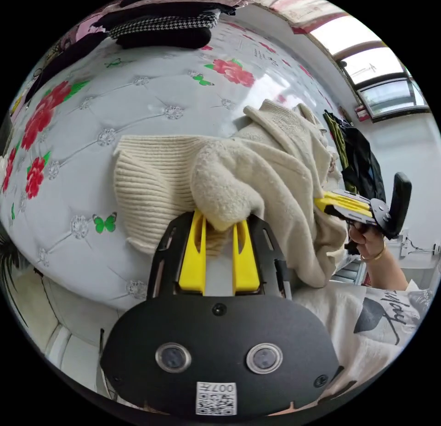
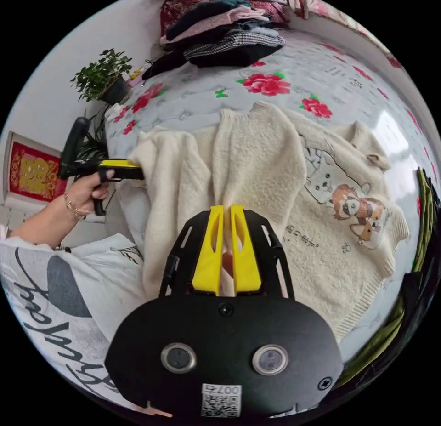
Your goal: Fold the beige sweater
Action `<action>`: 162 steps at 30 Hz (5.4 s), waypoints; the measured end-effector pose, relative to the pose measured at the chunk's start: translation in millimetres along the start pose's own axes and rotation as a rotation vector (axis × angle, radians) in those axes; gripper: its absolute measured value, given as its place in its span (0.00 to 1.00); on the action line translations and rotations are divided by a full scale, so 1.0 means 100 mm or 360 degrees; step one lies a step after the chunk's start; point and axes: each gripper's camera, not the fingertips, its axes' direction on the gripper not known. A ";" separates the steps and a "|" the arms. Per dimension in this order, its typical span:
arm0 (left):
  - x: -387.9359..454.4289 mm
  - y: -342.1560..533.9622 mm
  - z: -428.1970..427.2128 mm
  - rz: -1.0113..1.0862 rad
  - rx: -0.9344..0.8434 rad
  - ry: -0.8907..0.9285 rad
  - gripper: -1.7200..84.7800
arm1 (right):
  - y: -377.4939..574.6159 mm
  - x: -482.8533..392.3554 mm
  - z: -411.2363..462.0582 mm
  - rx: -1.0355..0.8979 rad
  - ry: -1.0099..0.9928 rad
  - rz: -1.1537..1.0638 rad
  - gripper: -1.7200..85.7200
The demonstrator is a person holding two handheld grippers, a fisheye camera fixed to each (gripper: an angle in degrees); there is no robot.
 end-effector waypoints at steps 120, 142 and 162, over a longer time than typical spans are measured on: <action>-0.23 1.96 -0.90 -0.0119 0.0344 0.0235 0.01 | 2.22 1.71 -0.87 0.0114 -0.0161 0.0796 0.03; -2.19 1.24 -1.43 -0.0684 0.0616 0.0312 0.14 | 2.00 0.94 -1.24 0.0262 0.0200 0.1135 0.02; -2.29 0.14 -2.72 -0.0500 0.1194 -0.0143 0.02 | 1.28 -0.16 -1.30 0.0294 0.0241 0.1039 0.02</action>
